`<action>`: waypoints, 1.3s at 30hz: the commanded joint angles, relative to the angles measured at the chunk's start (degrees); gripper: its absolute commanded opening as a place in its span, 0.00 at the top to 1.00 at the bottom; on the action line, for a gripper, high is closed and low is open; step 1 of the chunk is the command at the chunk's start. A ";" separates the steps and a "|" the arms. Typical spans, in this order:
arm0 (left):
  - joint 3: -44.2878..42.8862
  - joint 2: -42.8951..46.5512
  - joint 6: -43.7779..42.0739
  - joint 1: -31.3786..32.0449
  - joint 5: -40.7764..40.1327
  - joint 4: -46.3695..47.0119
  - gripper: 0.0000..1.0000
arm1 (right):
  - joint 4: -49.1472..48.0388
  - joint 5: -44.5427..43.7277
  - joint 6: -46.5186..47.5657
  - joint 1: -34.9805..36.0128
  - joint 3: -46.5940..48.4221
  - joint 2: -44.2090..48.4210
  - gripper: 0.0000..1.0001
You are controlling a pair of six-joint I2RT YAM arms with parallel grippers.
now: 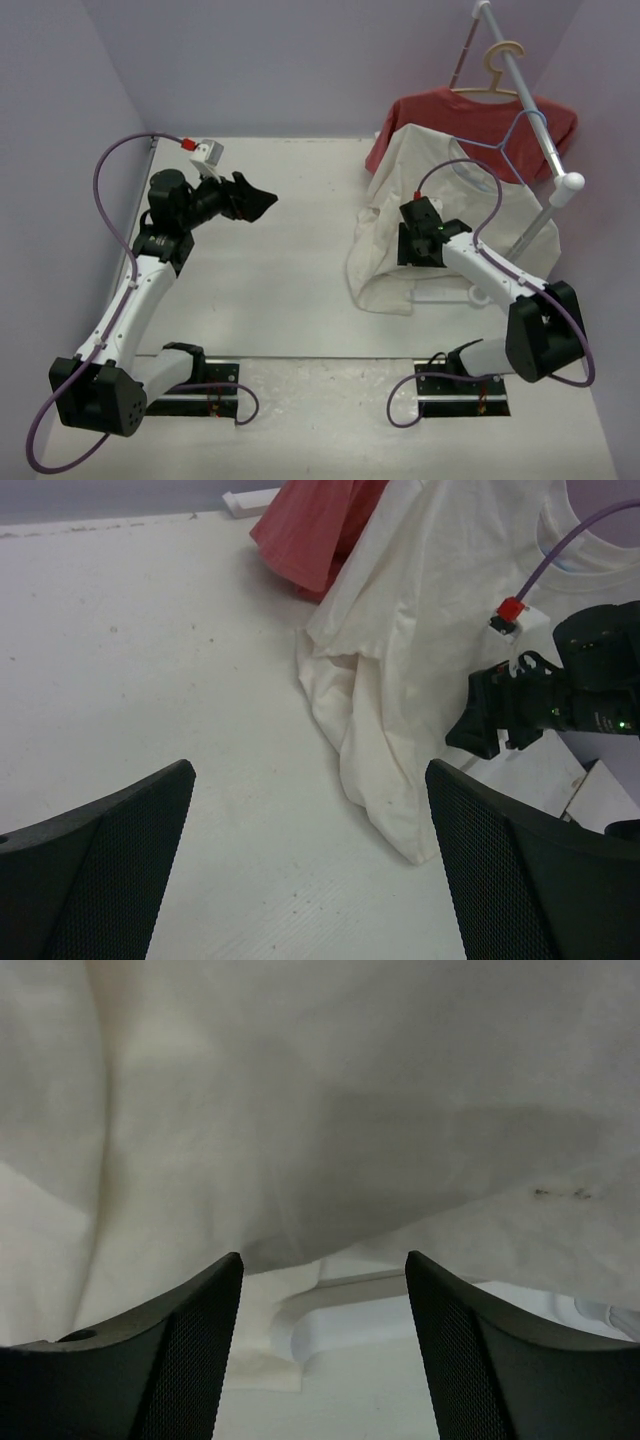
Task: Place the t-shirt on the hanger
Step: Reset both arms
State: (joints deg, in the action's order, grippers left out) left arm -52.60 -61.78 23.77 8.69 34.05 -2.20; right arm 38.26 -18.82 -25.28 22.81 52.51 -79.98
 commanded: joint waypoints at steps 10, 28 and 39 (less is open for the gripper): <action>-5.67 3.52 -4.23 -0.07 -36.71 -15.67 0.00 | -1.71 -0.50 3.31 21.12 1.01 35.99 0.01; 14.98 29.45 -4.70 1.49 -61.21 -20.37 0.00 | 19.51 -5.20 4.72 21.13 12.99 61.91 0.01; 14.15 31.37 -6.02 2.30 -62.39 -21.09 0.00 | 19.71 -9.88 6.52 21.13 9.01 77.34 0.01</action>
State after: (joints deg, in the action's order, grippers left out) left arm -37.23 -31.10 19.65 10.57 -26.41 -24.53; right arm 58.65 -27.59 -20.54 43.77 62.17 -4.57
